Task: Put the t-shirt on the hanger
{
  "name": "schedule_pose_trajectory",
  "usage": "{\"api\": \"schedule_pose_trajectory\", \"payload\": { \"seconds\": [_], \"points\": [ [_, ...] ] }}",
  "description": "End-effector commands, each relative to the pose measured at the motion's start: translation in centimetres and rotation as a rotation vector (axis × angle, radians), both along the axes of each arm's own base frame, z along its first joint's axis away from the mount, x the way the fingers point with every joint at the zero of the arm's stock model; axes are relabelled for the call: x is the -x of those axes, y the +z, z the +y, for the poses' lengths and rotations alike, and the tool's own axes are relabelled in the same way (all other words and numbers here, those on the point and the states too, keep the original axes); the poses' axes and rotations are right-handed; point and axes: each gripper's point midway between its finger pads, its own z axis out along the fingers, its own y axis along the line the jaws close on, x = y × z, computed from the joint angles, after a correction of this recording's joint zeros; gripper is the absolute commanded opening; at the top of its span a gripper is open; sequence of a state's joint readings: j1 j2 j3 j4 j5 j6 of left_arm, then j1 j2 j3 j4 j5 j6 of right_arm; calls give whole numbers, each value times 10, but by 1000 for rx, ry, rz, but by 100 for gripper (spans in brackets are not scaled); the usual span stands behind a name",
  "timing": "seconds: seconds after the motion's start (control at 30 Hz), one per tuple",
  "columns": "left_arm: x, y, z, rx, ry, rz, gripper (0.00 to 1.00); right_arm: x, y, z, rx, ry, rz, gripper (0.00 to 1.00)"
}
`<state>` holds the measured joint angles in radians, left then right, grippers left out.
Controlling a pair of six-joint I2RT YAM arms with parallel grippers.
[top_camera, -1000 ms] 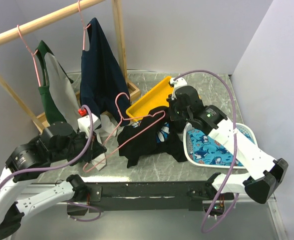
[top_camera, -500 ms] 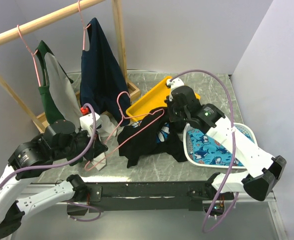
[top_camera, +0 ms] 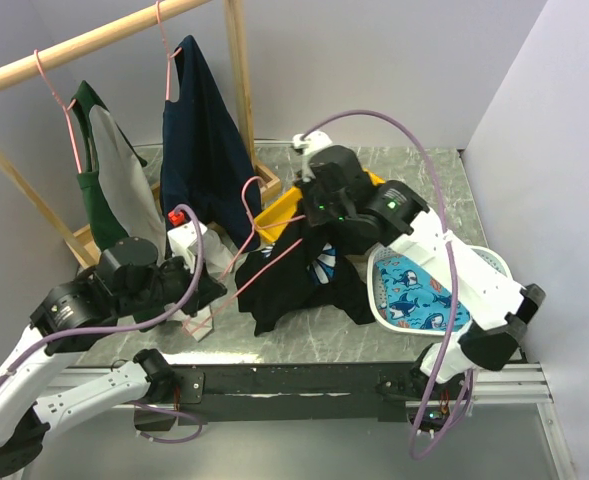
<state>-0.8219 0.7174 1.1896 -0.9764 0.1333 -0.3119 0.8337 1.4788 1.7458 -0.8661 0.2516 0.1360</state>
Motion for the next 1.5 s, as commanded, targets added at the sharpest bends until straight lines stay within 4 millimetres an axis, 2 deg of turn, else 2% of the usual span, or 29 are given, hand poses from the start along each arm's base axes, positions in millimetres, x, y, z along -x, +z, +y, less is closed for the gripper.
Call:
{"api": "schedule_pose_trajectory", "payload": {
  "seconds": [0.0,0.1,0.17,0.23,0.27,0.33,0.37,0.4,0.43,0.47,0.5,0.53,0.57,0.6,0.63,0.67,0.7,0.73,0.77,0.8,0.83,0.87,0.93,0.97,1.07,1.13,1.2,1.3,1.47],
  "points": [
    [-26,24,-15,107,65,-101,1,18,50,32,-84,91,-77,0],
    [-37,33,-24,180,87,-147,1,23,67,49,-159,145,-65,0],
    [-45,34,-32,238,105,-172,1,32,70,64,-217,210,-34,0],
    [-48,36,-37,310,121,-179,1,36,70,77,-270,250,-11,0],
    [-55,33,-42,358,151,-185,1,39,69,81,-290,265,0,0],
    [-57,33,-40,420,182,-203,1,38,59,85,-316,248,18,3],
    [-64,15,-40,438,237,-174,1,38,60,82,-327,234,11,7],
    [-64,31,-37,530,251,-212,1,36,50,83,-331,222,19,10],
    [-66,13,-40,540,263,-199,1,36,48,82,-347,201,26,11],
    [-68,18,-32,607,316,-201,1,35,42,77,-358,175,18,19],
    [-69,31,-30,693,326,-236,1,35,39,74,-371,152,17,25],
    [-71,12,-30,689,348,-226,1,40,47,67,-416,133,8,30],
    [-71,15,-23,740,373,-239,1,40,31,67,-425,122,18,37],
    [-75,24,-17,798,407,-273,1,41,28,64,-454,91,22,42],
    [-77,12,-16,792,422,-274,1,46,34,55,-487,75,6,47],
    [-78,13,-14,808,434,-283,1,47,15,52,-482,54,17,56],
    [-81,11,-12,810,457,-288,1,47,12,46,-495,23,10,62],
    [-81,13,-13,821,454,-297,1,52,18,35,-522,4,-16,66],
    [-84,10,-14,807,459,-300,1,52,1,27,-508,-31,-9,71],
    [-86,10,-14,802,472,-302,1,53,-4,20,-529,-70,-6,72],
    [-85,14,-15,807,461,-313,1,53,-1,7,-558,-118,-32,73],
    [-86,13,-17,799,463,-313,1,54,-25,2,-547,-147,-12,73],
    [-87,17,-17,805,468,-322,1,59,-42,2,-583,-165,27,71],
    [-87,18,-18,804,470,-326,1,59,-62,3,-569,-179,52,68],
    [-88,23,-20,817,476,-328,1,58,-89,13,-566,-198,101,66],
    [-87,25,-22,821,476,-324,1,55,-99,20,-560,-203,113,66],
    [-88,26,-23,830,481,-322,1,55,-100,31,-577,-183,122,66],
    [-88,29,-23,840,498,-321,1,52,-116,43,-551,-196,140,63],
    [-91,34,-18,889,546,-317,1,49,-139,49,-548,-240,153,49]
  ]
}}
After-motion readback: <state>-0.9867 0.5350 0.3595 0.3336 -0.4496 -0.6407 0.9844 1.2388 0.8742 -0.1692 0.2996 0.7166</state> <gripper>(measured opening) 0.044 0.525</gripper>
